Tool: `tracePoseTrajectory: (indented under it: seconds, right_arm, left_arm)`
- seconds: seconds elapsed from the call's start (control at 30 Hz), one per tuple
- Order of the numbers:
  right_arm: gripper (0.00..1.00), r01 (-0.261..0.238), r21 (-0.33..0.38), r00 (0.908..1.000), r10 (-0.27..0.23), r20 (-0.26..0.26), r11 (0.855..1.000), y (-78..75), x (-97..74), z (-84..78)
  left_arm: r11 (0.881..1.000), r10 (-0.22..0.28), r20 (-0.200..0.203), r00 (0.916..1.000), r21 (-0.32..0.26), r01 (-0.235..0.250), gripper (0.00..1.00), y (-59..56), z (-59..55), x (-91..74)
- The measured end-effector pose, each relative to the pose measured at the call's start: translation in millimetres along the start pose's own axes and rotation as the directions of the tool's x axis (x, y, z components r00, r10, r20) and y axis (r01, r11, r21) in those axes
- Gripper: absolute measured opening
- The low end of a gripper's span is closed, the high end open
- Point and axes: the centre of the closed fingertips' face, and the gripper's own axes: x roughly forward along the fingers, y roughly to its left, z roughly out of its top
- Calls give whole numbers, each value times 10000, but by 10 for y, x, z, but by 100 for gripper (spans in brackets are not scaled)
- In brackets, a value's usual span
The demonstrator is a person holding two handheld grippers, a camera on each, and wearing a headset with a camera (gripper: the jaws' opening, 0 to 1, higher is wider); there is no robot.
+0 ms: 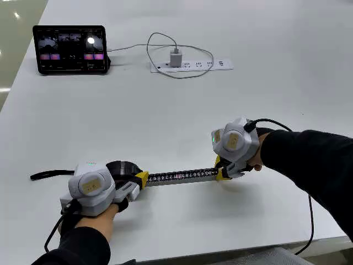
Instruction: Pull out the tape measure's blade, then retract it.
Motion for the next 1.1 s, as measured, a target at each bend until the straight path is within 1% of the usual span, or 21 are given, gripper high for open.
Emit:
tracePoseTrajectory:
  seconds: [0.13, 0.33, 0.6, 1.1]
  right_arm:
    - [11, -29, 73, 10000, 28, 79, 10000, -3, 7, 16]
    - [11, -69, 125, 9999, 67, 121, 9999, 4, 13, 36]
    - [11, 24, 123, 9999, -26, 168, 9999, 11, 20, 62]
    - [11, 49, 46, 9999, -49, 132, 10000, 5, 49, 113]
  left_arm:
    - [10000, -58, 9, 10000, -75, 58, 62, 3, 1, -6]
    - [10000, -16, 25, 10000, -88, 16, 62, 0, 3, 2]
    - [9999, 29, 79, 10000, -104, -29, 62, -4, 2, -4]
    - [9999, 40, -5, 10000, -119, -40, 62, -12, -2, 1]
